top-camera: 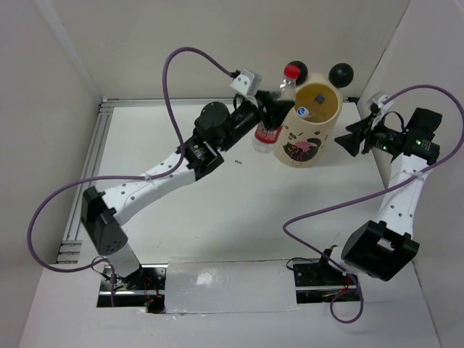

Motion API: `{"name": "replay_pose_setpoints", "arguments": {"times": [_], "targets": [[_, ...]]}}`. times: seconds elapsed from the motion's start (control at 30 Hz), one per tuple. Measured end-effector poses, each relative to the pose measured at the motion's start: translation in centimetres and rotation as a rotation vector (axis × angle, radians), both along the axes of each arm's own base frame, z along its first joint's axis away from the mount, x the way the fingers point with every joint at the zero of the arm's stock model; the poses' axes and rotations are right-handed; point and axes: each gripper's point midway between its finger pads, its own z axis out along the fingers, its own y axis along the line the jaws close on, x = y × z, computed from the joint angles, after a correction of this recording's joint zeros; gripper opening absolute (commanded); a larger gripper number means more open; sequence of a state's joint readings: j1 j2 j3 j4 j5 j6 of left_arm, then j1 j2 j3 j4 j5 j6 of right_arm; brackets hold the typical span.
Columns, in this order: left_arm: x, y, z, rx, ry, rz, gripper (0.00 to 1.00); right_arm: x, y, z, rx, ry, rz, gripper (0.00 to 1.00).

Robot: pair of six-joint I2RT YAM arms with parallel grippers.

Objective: Put the plastic bottles in the bin

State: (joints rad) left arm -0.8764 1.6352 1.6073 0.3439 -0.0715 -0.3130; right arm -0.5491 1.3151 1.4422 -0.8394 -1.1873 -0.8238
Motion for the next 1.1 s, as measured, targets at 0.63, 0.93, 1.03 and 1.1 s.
{"name": "replay_pose_setpoints", "arguments": {"times": [0.63,0.93,1.03,1.1], "targets": [[10.9,-9.3,3.3,-0.372,-0.261,0.203,0.34,-5.1,1.8,-8.9,-0.054,0.16,0.067,0.37],[11.3,-6.6,5.7,-0.608,-0.213,0.22,0.34,-5.1,1.7,-10.1,-0.043,0.191,0.077,0.37],[12.4,-6.0,5.1,-0.67,-0.17,0.212,0.35,-5.2,1.8,-10.2,-0.046,0.191,0.083,0.37],[13.2,-6.0,4.3,-0.698,-0.153,0.209,0.36,-5.4,1.9,-10.3,-0.042,0.196,0.091,0.37]]}}
